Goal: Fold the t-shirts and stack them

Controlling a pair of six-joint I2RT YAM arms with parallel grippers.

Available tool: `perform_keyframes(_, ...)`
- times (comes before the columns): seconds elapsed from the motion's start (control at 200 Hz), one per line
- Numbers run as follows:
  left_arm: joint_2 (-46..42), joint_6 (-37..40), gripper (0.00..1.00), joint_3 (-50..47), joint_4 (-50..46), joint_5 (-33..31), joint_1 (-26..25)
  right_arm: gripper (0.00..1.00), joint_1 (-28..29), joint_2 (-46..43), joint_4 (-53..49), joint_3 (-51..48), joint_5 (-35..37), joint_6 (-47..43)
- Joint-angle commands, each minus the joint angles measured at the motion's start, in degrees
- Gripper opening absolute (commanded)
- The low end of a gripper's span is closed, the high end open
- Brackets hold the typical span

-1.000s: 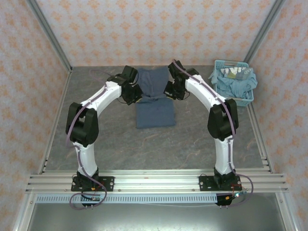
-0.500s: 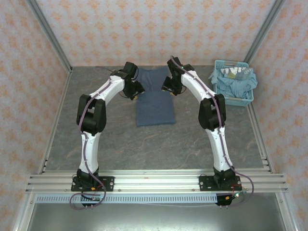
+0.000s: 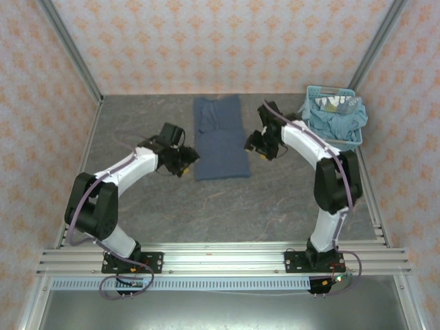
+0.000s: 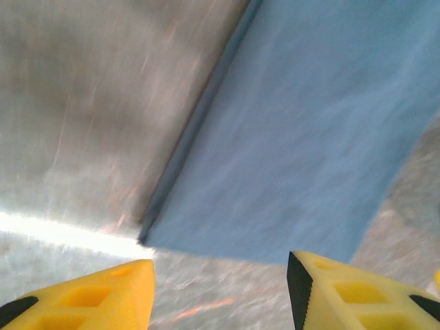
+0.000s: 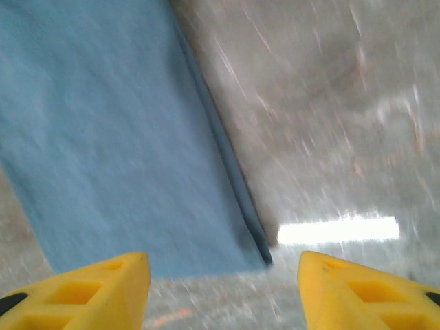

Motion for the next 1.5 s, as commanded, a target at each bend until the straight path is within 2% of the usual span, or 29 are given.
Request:
perform_keyframes(0.0,0.5,-8.8,0.56,-5.0,8.6,1.9,-2.6,0.60,0.5,-4.5,9.1,-8.8,-4.9,3.5)
perform_keyframes(0.165,4.2,-11.5,0.55,-6.5,11.2,0.4,-3.0,0.60,0.5,-4.4,14.5,-15.1,-8.4,5.8)
perform_keyframes(0.395,9.2,-11.3,0.53,-4.1,13.5,-1.2,-2.9,0.59,2.0,1.5,14.9,-13.2,-9.0,7.8)
perform_keyframes(0.636,12.3,-10.7,0.43,-1.8,14.5,-1.8,-2.7,0.52,3.6,4.6,13.2,-12.5,-8.0,9.7)
perform_keyframes(0.736,13.5,-10.6,0.32,-1.1,15.5,-1.5,-2.5,0.42,3.8,5.5,13.6,-12.2,-7.0,10.4)
perform_keyframes(0.921,14.5,-9.8,0.19,1.2,16.5,-1.7,-2.0,0.15,3.7,8.4,13.3,-7.5,-6.6,10.0)
perform_keyframes(1.056,13.5,-7.3,0.02,4.0,13.8,-2.7,-1.6,0.00,3.8,8.7,12.3,-4.0,-6.1,10.2)
perform_keyframes(1.081,13.1,-6.8,0.00,4.4,12.9,-2.9,-1.6,0.00,3.8,8.4,12.0,-3.5,-5.9,10.3)
perform_keyframes(1.281,5.5,-3.8,0.00,8.3,6.9,-5.2,-0.2,0.00,3.4,4.4,7.6,2.8,-3.2,10.2)
perform_keyframes(1.496,-0.9,-0.8,0.00,16.2,1.7,-3.6,2.4,0.00,1.6,-0.4,3.4,10.7,-0.7,11.0)
